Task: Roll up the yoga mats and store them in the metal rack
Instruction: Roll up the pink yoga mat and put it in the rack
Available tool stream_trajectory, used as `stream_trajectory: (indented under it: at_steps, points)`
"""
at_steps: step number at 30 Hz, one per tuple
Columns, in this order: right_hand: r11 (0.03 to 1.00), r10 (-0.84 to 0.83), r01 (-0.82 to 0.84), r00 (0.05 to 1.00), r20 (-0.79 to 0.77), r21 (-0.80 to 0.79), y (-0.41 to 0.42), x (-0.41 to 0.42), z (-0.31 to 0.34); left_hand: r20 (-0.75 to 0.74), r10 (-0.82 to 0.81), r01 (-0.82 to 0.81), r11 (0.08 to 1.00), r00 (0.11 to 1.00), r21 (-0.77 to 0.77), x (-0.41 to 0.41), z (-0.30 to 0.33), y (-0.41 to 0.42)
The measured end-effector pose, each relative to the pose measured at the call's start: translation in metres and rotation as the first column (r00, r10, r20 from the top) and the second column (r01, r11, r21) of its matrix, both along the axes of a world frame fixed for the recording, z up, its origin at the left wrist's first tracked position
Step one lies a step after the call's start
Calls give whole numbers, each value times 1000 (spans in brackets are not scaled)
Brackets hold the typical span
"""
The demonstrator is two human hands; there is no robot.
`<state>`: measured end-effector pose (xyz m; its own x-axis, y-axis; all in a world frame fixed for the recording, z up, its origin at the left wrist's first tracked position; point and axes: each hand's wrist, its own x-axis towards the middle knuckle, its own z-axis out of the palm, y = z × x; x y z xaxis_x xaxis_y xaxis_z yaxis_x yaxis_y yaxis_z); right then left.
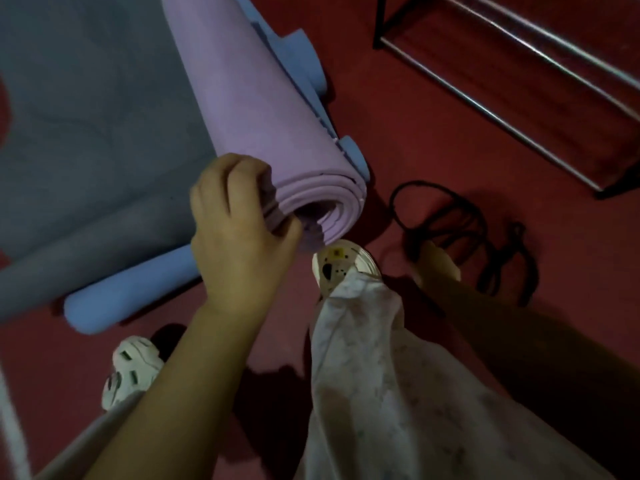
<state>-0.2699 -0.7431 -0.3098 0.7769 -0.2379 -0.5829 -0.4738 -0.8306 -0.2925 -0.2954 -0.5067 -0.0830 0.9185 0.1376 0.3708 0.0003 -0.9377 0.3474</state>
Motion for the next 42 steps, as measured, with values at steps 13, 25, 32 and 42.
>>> stream_trajectory:
  at_steps: [13,25,32,42]
  points:
    - [640,-755,503,553,353,581,-44,-17,150,81,109,-94,982,991,-166,17,67,3]
    - [340,-651,15,726,223,940,-1,-38,345,252,253,-163,930,934,-329,-48,227,20]
    - [19,-262,-400,882,391,916,86,-62,512,217,303,-206,902,928,-379,-108,305,24]
    - [-12,22,-730,683,730,684,89,-148,628,284,303,-215,929,910,-301,-194,415,30]
